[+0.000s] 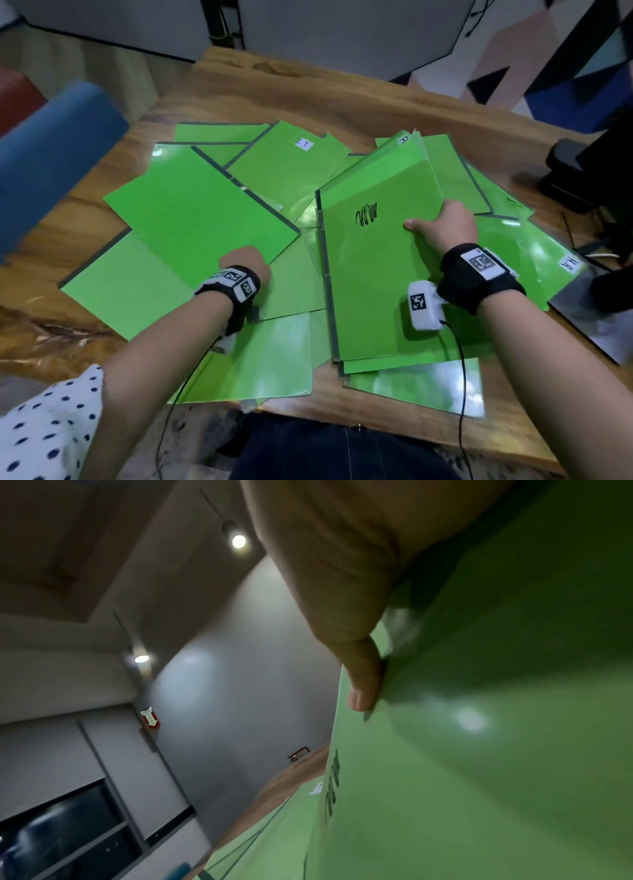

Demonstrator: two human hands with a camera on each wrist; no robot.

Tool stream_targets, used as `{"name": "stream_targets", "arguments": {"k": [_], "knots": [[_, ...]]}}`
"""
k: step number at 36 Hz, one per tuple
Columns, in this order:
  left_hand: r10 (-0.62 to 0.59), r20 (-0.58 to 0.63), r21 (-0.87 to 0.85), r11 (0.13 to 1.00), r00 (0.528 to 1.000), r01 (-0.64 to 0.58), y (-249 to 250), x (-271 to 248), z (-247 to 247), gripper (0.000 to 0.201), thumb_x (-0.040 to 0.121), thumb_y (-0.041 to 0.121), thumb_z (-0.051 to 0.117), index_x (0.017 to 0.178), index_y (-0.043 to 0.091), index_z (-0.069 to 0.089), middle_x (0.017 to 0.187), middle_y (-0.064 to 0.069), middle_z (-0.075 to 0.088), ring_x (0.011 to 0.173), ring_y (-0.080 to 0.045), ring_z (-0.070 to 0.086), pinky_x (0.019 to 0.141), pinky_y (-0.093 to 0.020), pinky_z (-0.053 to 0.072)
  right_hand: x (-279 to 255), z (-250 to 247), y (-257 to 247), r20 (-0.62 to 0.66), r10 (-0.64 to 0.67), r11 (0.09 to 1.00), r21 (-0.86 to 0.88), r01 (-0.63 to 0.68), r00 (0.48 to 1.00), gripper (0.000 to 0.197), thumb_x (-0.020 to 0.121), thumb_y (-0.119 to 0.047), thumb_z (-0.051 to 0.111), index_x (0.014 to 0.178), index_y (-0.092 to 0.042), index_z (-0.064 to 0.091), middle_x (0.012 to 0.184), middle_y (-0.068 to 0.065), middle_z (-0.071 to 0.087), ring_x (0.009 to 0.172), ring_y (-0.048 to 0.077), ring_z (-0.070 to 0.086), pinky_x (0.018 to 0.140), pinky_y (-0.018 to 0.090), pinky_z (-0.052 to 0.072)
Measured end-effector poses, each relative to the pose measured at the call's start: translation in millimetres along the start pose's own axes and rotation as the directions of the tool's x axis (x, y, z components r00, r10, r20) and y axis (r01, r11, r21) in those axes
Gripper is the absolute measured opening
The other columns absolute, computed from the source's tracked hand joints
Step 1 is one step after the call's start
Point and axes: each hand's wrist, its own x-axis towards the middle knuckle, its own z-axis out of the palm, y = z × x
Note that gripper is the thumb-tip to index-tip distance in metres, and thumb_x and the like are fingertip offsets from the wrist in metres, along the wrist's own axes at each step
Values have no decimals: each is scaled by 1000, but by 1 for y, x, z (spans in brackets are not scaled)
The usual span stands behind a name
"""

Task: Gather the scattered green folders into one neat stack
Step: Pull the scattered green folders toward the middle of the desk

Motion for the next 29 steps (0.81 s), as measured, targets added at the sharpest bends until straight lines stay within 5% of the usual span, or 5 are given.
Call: {"name": "stream_targets", "arguments": {"k": [4,7,10,14,29], "knots": [[169,25,6,986,985,-169,28,-16,-7,28,92,26,48,69,12,48,66,2,48,56,-13,48,52,-21,47,0,-2,-6,-13,-1,998,-65,0,1000,57,77,-43,74,108,0,52,97,13,56,82,24,48,68,32,40],[199,-37,19,980,979,-198,30,-1,-21,20,94,17,49,75,9,49,69,0,47,57,-13,45,57,-20,47,-2,-4,-6,-9,4,996,-83,-5,1000,55,78,-42,73,106,-1,51,91,11,53,81,25,48,67,33,41],[293,-70,173,945,954,-277,28,22,-38,31,90,7,52,121,7,49,109,-12,57,96,-25,58,86,-36,51,-4,-3,-8,-11,-1,994,-106,0,1000,56,77,-43,73,107,0,52,88,10,53,81,26,51,67,34,44],[493,1,461,772,870,-438,28,50,-44,83,80,-2,61,149,19,18,157,-6,16,142,-32,20,111,-53,28,-8,-3,-14,-27,-33,988,-154,29,999,54,77,-44,73,103,-1,52,84,9,52,80,26,51,67,34,44],[606,115,754,463,787,-466,52,44,-79,57,78,31,71,130,20,50,131,-5,47,125,-24,37,105,-41,37,-6,3,-15,-45,-74,977,-201,64,996,56,78,-44,71,107,-1,51,66,2,42,74,25,53,61,33,45]]}}
